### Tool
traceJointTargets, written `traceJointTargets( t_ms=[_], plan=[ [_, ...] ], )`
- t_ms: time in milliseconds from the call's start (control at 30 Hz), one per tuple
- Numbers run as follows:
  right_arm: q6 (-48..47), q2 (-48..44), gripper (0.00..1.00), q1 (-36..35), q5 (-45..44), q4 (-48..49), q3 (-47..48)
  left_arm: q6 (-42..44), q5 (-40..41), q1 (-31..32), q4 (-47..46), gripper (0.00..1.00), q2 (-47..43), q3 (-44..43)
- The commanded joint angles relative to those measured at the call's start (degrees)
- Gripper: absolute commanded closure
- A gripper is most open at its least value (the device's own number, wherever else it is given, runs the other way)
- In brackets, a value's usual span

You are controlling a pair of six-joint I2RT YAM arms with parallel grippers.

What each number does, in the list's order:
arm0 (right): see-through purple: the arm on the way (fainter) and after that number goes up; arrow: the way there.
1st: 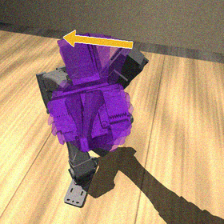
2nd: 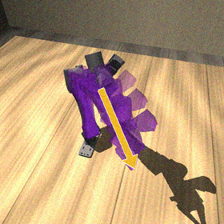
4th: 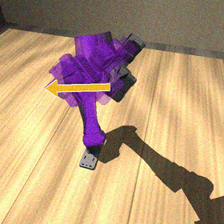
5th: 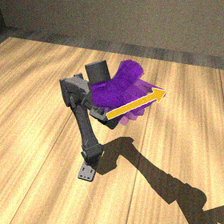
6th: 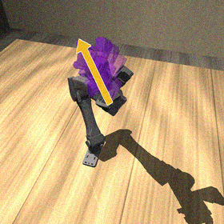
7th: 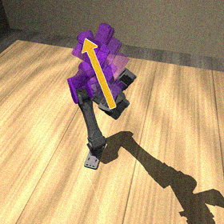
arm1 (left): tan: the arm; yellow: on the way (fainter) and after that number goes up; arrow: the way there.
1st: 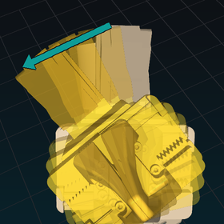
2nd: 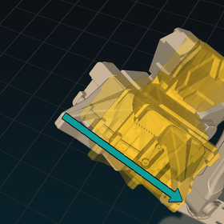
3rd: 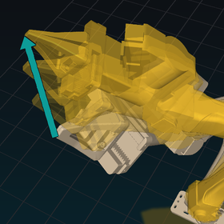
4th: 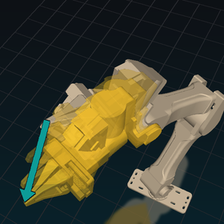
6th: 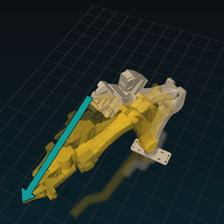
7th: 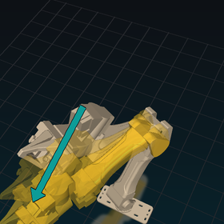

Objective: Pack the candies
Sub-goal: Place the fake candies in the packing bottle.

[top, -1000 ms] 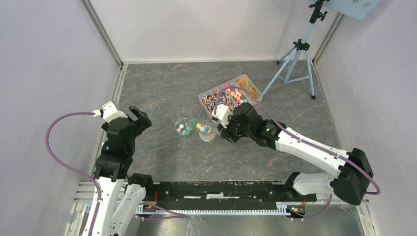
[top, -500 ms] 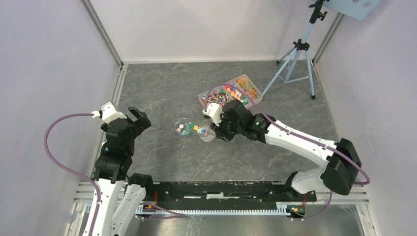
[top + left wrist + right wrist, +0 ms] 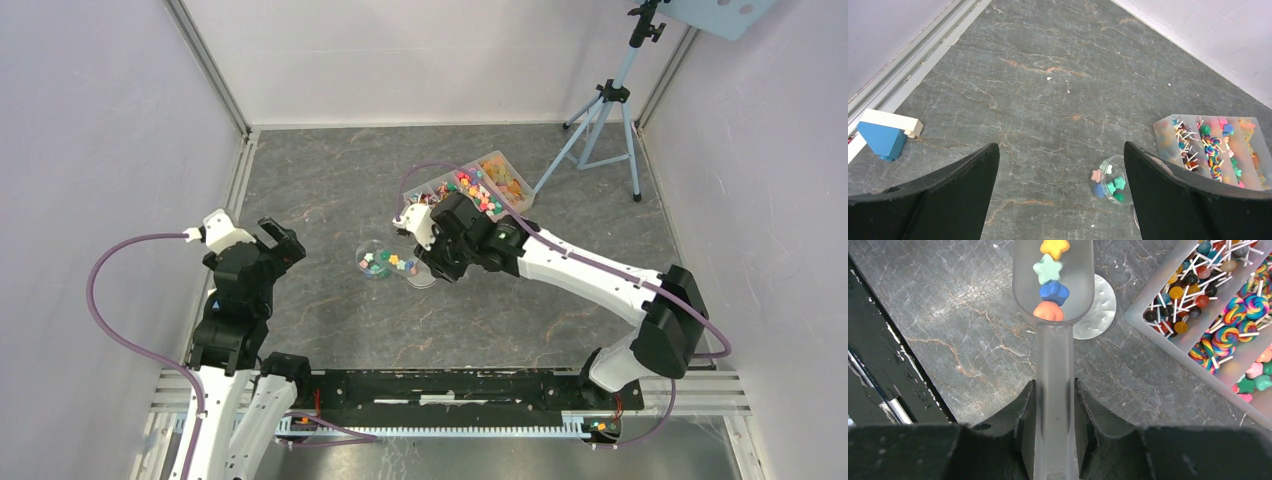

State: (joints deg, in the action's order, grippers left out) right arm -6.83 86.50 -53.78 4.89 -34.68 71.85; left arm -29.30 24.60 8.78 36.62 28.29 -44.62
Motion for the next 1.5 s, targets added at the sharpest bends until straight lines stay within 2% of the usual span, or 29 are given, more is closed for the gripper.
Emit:
traceJointTargets(
  t_ms=[0, 633, 1467],
  plan=[
    [0.7, 2.0, 1.0, -0.7, -1.8, -3.4, 6.1, 1.6, 1.9, 0.2, -0.8, 0.0, -0.8, -1.1],
    [0.2, 11.5, 1.0, -3.0, -7.4, -15.3, 19.5, 1.6, 2.6, 0.2, -0.7, 0.0, -1.8, -1.0],
    [0.0, 14.7, 1.0, -3.6, -8.6, -20.8, 25.5, 1.2, 3.8, 0.6, -0.5, 0.0, -2.2, -1.0]
  ],
)
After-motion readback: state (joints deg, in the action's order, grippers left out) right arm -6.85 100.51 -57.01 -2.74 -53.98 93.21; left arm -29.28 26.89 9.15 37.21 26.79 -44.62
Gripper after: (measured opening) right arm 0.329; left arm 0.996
